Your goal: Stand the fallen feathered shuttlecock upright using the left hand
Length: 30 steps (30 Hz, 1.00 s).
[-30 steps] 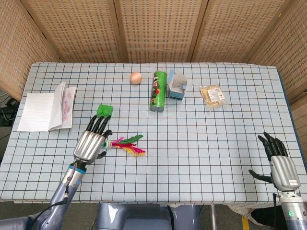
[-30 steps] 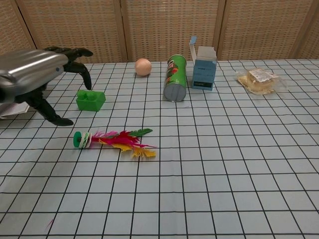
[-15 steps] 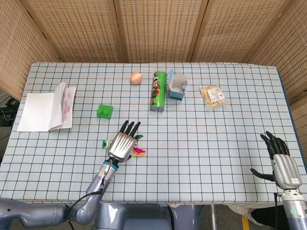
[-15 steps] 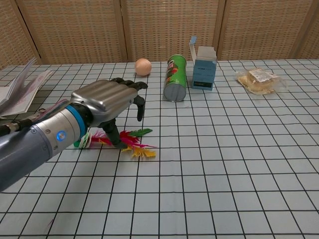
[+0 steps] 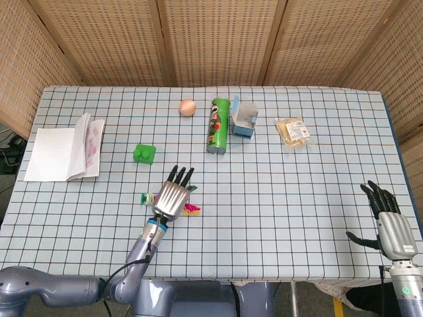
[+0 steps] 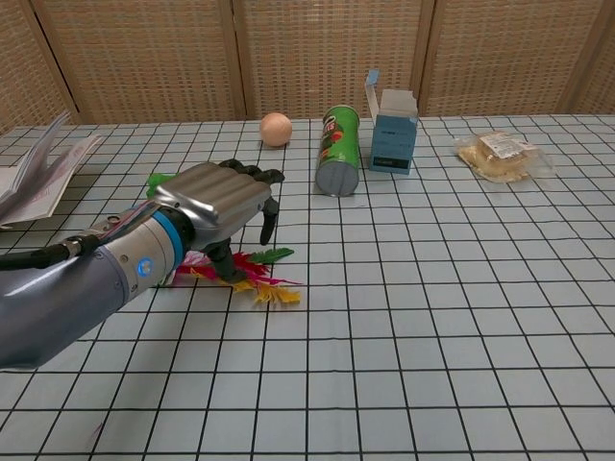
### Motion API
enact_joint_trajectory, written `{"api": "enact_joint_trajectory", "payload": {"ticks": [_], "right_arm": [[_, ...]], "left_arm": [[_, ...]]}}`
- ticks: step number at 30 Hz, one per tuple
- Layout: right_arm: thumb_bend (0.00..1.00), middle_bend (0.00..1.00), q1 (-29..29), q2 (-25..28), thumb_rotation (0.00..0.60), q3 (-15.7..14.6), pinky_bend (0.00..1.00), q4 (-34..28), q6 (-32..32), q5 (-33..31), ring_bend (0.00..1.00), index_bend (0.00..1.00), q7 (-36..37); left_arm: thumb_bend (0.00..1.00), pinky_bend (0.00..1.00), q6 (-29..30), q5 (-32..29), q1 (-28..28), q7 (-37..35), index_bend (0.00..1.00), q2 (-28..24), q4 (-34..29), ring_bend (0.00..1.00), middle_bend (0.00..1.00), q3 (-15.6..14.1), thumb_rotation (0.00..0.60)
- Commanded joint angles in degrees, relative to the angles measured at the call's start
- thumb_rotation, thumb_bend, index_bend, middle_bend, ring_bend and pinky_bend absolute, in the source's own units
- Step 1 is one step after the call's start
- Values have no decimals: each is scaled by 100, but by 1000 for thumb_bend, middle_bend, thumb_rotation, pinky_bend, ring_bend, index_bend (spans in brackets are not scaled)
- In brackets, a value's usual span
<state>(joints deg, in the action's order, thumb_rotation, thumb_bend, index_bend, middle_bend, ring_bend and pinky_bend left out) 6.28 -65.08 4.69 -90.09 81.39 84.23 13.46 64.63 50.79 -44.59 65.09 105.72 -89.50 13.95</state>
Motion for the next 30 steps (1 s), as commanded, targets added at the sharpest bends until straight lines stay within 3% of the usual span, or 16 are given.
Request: {"api": "enact_joint_trajectory", "payload": {"ticks": [1, 6, 30], "right_arm": [[41, 0, -3, -5, 600, -4, 0, -5, 12, 13, 0, 34, -10], [40, 0, -6, -15, 600, -1, 0, -2, 14, 1, 0, 34, -11], [40, 0, -2, -55, 600, 8, 0, 42, 6, -14, 0, 34, 16]], "left_arm": [[247, 0, 16, -48, -29, -27, 455, -36, 28, 0, 0, -27, 600], [335, 0, 8, -163, -105, -89, 464, -50, 101, 0, 0, -28, 600], [321, 0, 75, -422, -341, -227, 497, 135, 385, 0, 0, -384, 600]]}}
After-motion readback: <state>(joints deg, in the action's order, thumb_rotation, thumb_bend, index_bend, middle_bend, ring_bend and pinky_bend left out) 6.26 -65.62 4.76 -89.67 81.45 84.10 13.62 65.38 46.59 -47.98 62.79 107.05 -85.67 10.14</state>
